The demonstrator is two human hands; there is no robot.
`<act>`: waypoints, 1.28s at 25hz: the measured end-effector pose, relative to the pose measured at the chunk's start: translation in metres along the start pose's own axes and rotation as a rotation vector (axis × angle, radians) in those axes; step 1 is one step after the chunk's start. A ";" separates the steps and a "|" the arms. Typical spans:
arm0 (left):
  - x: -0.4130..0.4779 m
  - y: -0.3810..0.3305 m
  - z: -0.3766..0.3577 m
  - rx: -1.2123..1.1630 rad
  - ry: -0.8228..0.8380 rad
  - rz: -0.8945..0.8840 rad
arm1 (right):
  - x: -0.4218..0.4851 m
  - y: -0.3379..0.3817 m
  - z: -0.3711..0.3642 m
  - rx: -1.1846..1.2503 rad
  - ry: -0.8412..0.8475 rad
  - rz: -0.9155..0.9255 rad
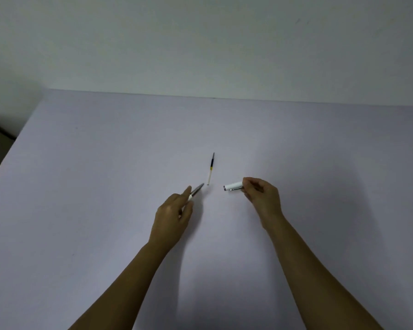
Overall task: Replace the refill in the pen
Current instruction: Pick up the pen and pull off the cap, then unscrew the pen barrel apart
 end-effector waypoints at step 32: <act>0.009 -0.055 0.048 0.077 0.204 -0.278 | -0.046 0.131 -0.043 -0.894 0.741 0.515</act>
Point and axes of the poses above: each hand's wrist, its own x-axis towards the middle knuckle, its own z-axis out of the back of the hand, y = z × x, the point moved 5 cm from there along x, towards the middle knuckle, and after that the axes turned 6 degrees about z, right-handed, at the moved point
